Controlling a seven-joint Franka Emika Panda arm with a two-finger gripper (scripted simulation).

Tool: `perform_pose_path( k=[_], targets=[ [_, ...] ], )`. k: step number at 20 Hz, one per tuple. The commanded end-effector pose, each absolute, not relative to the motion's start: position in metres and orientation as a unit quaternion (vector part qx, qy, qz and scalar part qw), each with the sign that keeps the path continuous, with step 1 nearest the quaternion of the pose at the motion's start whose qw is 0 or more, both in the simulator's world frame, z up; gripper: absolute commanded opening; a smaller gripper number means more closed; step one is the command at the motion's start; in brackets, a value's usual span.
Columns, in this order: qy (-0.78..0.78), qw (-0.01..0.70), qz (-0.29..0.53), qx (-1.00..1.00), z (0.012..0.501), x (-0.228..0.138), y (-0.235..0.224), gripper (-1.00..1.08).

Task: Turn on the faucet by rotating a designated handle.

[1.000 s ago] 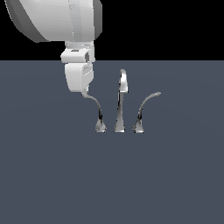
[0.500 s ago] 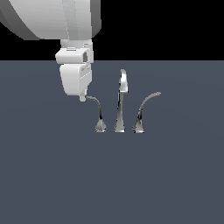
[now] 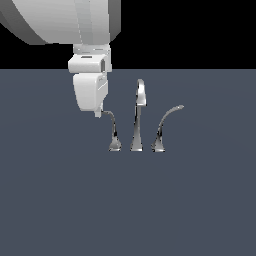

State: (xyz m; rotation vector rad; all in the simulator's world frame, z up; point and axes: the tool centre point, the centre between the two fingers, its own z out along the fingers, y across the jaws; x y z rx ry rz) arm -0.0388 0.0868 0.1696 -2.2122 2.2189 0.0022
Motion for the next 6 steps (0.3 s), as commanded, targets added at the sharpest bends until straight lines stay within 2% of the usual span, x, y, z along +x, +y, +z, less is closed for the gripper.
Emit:
perform_pose_path(
  k=[1, 6],
  targets=[
    [0.716, 0.001, 0.0, -0.698, 0.17, -0.044, 0.065, -1.0],
    [0.716, 0.0, 0.0, -0.698, 0.171, -0.051, 0.049, -1.0]
  ],
)
